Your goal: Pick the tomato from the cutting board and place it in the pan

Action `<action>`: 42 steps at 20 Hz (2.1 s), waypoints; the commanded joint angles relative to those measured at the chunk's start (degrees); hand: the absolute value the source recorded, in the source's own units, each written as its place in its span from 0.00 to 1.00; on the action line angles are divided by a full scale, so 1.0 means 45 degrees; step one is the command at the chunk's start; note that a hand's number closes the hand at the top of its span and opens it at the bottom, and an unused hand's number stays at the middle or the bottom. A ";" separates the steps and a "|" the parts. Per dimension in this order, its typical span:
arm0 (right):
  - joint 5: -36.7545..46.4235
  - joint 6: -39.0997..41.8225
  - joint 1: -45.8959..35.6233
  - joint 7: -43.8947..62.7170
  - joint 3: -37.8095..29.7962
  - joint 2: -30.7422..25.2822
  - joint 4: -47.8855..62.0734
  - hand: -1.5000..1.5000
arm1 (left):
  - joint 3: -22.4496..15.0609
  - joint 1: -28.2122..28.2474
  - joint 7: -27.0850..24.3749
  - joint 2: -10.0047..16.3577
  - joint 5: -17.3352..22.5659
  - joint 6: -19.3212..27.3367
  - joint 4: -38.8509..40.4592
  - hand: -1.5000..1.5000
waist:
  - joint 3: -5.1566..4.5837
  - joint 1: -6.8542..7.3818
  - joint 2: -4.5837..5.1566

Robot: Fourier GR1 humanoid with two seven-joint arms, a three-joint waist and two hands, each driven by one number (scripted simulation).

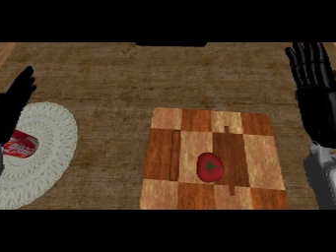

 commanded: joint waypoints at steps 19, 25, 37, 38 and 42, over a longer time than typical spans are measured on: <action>0.2319 0.4714 0.3108 -0.2704 -0.0155 -0.4923 -0.1024 0.00 | 0.0487 0.0983 0.0110 -0.3016 0.1526 0.0908 -0.2448 0.50 | -0.0125 -0.0485 -0.0104; 0.3593 0.5145 0.0578 -0.0146 0.1283 -0.4605 -0.1451 0.00 | 0.0203 0.1250 0.0307 -0.3398 0.1104 0.1033 -0.2845 0.50 | -0.0134 -0.0288 -0.0092; 0.6385 0.8428 -0.2168 0.3929 0.5225 -0.4634 -0.1290 0.00 | 0.0563 0.1228 0.0215 -0.3317 0.1132 0.0651 -0.2639 0.50 | -0.0148 -0.0177 -0.0074; 0.6042 0.9331 -0.2433 0.4414 0.5359 -0.4867 -0.1063 0.00 | 0.0329 0.1227 0.0454 -0.3420 0.0961 0.0848 -0.2858 0.50 | -0.0154 -0.0138 -0.0085; 0.6441 1.0353 -0.2680 0.5607 0.6357 -0.3970 -0.1146 0.00 | 0.0406 0.1278 0.0186 -0.3729 0.0867 0.0925 -0.2905 0.50 | -0.0139 -0.0304 -0.0093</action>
